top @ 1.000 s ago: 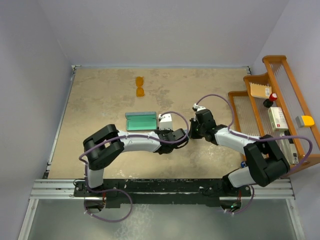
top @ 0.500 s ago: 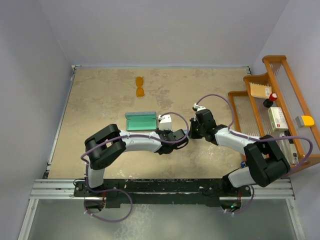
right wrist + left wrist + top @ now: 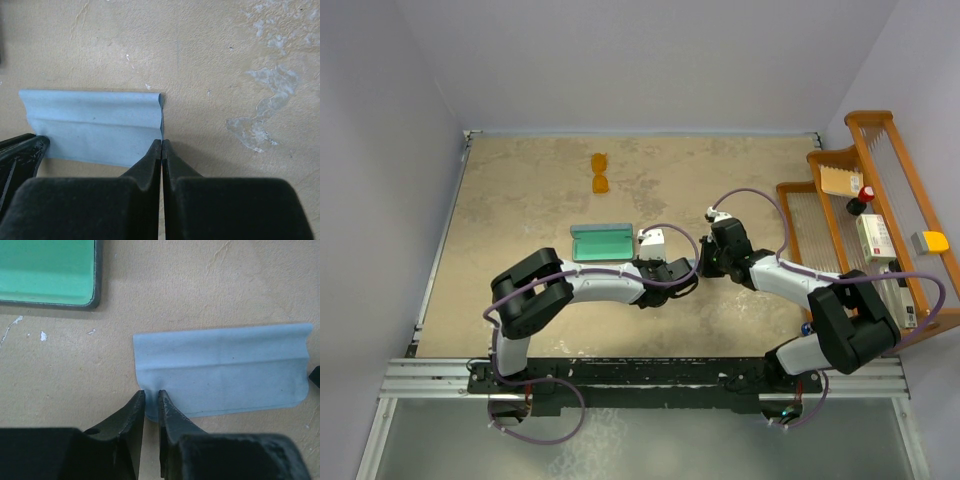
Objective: Organize the sunglasses
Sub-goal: Pick up the glasses cleaning cloth from the center of the board.
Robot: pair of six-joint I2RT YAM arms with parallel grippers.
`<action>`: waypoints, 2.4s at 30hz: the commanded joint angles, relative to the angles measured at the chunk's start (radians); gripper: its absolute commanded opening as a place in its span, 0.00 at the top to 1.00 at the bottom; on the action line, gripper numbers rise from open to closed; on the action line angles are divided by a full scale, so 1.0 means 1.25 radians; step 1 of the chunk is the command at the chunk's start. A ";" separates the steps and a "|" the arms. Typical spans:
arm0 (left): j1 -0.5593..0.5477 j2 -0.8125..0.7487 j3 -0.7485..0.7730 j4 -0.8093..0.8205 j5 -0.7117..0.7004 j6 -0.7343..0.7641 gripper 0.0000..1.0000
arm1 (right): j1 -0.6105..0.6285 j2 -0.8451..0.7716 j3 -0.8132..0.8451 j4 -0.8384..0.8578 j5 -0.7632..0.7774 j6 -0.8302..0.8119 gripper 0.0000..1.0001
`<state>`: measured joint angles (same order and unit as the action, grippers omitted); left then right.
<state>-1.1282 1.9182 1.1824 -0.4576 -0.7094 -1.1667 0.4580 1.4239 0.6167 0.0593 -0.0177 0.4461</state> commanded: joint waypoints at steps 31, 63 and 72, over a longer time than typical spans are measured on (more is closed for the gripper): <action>-0.006 -0.060 -0.105 0.160 0.038 0.046 1.00 | 0.017 -0.054 0.100 -0.153 0.079 -0.035 0.80; -0.004 -0.068 -0.148 0.226 0.070 0.046 1.00 | 0.072 0.041 0.120 -0.154 0.126 -0.062 0.73; -0.004 -0.066 -0.148 0.229 0.072 0.045 1.00 | 0.076 0.062 0.118 -0.146 0.125 -0.065 0.73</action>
<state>-1.1290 1.8435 1.0164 -0.1562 -0.6617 -1.1149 0.5434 1.4933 0.7326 -0.1410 0.1196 0.3790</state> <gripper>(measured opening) 0.003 0.270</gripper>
